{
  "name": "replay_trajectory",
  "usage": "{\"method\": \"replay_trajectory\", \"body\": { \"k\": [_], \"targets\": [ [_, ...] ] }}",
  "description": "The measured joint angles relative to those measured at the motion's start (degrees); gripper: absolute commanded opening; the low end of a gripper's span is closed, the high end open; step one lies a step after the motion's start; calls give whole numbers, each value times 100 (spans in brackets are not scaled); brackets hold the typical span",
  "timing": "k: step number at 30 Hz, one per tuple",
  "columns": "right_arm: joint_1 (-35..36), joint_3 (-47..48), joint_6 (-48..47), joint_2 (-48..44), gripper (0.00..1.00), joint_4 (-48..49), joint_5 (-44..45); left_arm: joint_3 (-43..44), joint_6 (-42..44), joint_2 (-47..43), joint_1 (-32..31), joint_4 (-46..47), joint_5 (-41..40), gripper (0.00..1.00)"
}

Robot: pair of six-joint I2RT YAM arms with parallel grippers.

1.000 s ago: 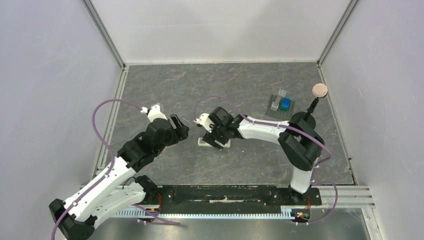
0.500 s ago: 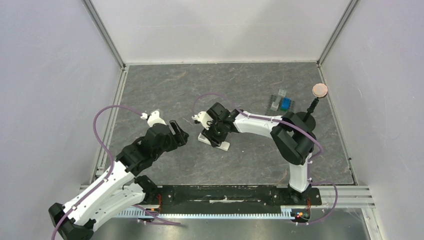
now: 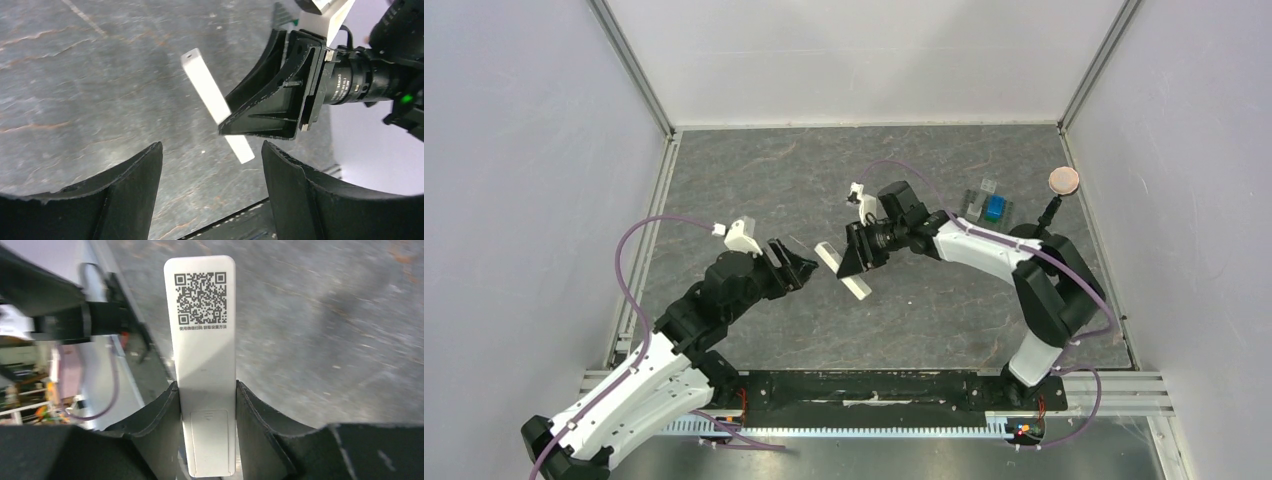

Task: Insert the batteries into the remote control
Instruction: Turn over the remote control at the center of the board.

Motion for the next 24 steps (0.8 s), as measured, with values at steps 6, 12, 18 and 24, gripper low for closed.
{"method": "replay_trajectory", "body": {
  "k": [6,12,18,24],
  "targets": [
    [50,-225,1609,-704,28,1093,-769,2,2,-9,0,892,343,78],
    [35,-732,3427,-1123,29,2892,-1287,103,-17,105,4,1281,398,79],
    [52,-1067,4745,-1130,30,4275,-1652,9,-136,-138,4,2013,496,80],
    [140,-1300,5840,-1132,30,5558,-1834,-55,-358,-129,4,2540,643,69]
  ]
}}
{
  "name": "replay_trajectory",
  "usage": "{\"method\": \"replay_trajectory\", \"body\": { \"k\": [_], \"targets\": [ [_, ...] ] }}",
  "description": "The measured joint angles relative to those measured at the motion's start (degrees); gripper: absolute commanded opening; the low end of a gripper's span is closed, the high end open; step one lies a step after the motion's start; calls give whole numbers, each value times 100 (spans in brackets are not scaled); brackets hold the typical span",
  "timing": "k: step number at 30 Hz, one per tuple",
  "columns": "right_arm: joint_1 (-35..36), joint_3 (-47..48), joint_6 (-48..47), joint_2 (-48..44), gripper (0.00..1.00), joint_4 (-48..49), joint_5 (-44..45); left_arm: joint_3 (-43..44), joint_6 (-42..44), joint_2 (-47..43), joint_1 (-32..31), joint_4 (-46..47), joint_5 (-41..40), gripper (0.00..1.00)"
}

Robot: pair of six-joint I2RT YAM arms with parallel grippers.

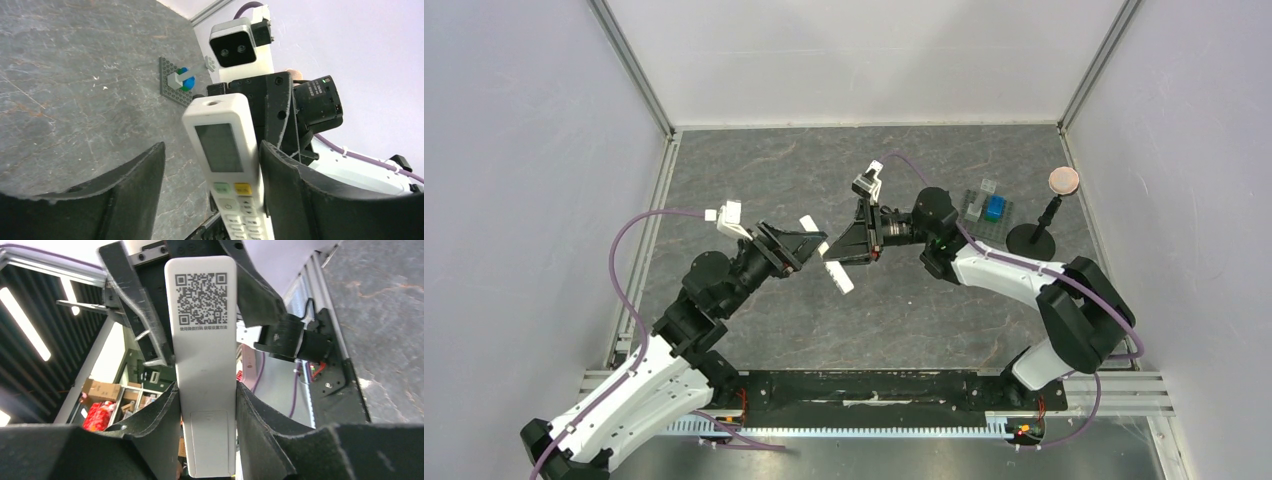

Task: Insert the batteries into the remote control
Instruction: Turn over the remote control at the center of the board.

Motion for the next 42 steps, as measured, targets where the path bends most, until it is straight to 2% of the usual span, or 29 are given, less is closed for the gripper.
{"method": "replay_trajectory", "body": {
  "k": [6,11,15,19,21,23,29,34,38,42],
  "targets": [
    [50,-157,577,4,34,647,2,-15,-286,72,-13,345,190,40],
    [57,-232,433,4,46,658,61,-131,-507,85,-11,492,221,2],
    [68,-245,39,-24,63,186,127,-201,-509,109,-7,433,195,2],
    [85,170,-1493,-144,74,-1757,645,-195,-501,118,-7,-179,-133,2],
    [46,577,-2424,-208,78,-2911,1266,-90,-444,160,-7,-765,-420,2],
    [-17,695,-3045,-376,83,-3602,1849,129,-354,330,-7,-1451,-811,2],
    [-140,240,-4225,-1438,88,-5121,4072,769,0,1410,0,-3018,-1753,2],
    [-138,-254,-4664,-2337,90,-5921,5488,986,345,2702,7,-3517,-2009,3],
    [-140,-348,-4830,-2653,90,-6345,6172,1080,693,3554,72,-3517,-2002,4],
    [-138,-520,-4846,-2931,91,-6594,6502,1143,990,4205,146,-3421,-1974,13]
  ]
}}
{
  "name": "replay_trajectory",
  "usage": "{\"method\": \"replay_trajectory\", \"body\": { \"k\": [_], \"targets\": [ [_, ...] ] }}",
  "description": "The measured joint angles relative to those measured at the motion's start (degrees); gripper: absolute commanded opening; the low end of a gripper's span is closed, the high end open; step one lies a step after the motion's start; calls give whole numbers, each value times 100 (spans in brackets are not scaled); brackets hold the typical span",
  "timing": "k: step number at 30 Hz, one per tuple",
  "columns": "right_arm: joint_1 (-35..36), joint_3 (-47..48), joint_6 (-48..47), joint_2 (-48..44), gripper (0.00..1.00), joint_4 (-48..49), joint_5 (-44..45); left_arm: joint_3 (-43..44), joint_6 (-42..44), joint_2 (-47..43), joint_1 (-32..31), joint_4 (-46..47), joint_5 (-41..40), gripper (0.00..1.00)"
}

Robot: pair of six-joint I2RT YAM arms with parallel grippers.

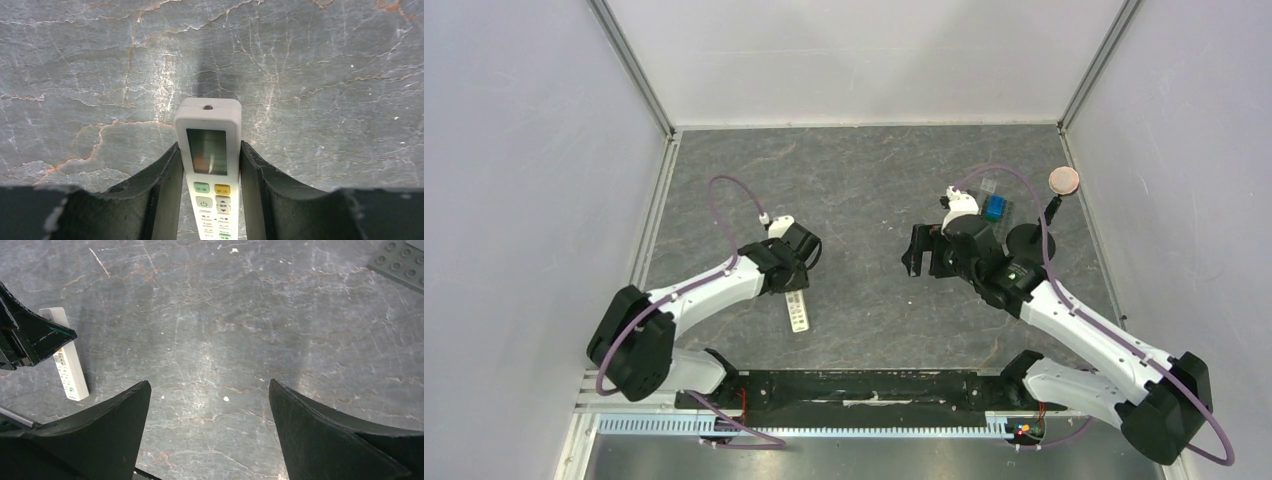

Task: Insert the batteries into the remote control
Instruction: Turn over the remote control at the center of the board, then reset both arms

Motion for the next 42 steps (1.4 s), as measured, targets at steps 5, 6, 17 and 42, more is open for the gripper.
{"method": "replay_trajectory", "body": {
  "k": [5,6,17,42],
  "targets": [
    [0,-129,85,-293,91,-297,184,39,164,334,55,116,125,31],
    [0,-131,105,-337,91,-341,214,57,173,389,68,131,133,36],
    [0,-2,221,-654,96,-1235,695,114,223,560,96,214,243,81],
    [-7,1093,197,-3198,98,-2072,3530,2310,693,-5163,107,-2570,114,83]
  ]
}}
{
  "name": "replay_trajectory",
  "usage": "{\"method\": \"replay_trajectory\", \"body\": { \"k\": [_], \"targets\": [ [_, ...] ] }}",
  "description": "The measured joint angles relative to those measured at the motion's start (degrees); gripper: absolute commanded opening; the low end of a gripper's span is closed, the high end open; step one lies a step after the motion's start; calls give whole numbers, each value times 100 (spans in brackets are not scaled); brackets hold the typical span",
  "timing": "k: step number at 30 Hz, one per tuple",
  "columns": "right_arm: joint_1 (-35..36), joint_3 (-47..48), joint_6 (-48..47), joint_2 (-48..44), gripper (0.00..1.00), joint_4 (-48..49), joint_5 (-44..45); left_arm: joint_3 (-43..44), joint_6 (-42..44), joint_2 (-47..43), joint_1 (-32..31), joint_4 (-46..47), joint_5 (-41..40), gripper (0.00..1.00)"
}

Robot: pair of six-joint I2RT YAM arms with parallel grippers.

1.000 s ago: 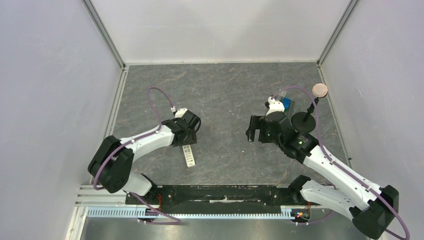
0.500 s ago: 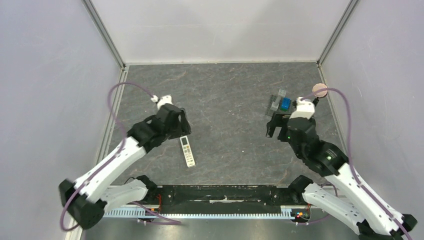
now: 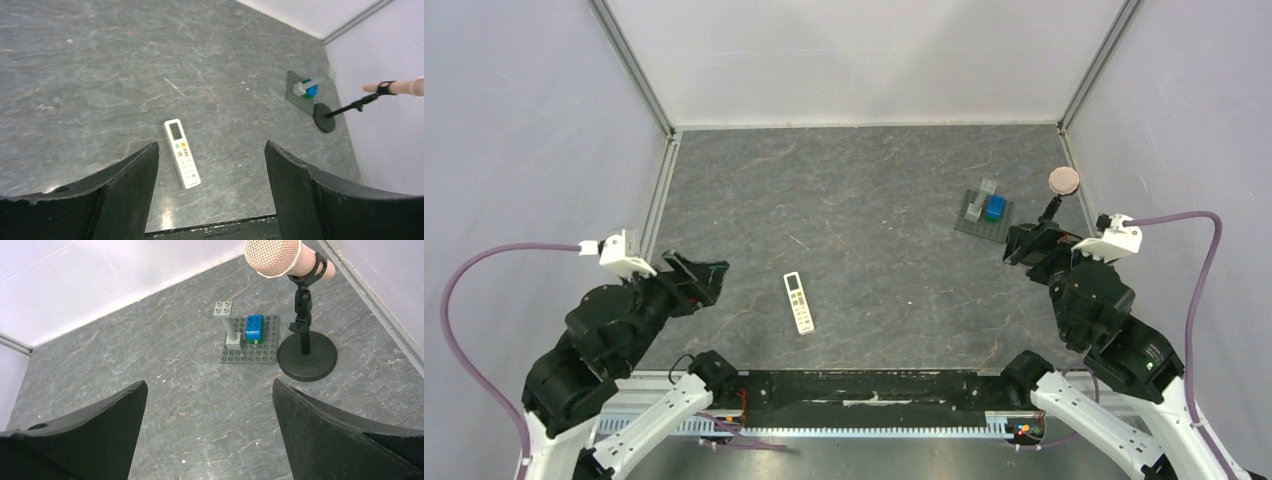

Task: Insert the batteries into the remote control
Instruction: Reset both arms

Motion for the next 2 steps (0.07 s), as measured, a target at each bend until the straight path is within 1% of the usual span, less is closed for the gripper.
{"method": "replay_trajectory", "body": {
  "k": [2],
  "targets": [
    [0,0,63,2,98,-2,-28,76,2,-116,0,-332,-175,83]
  ]
}}
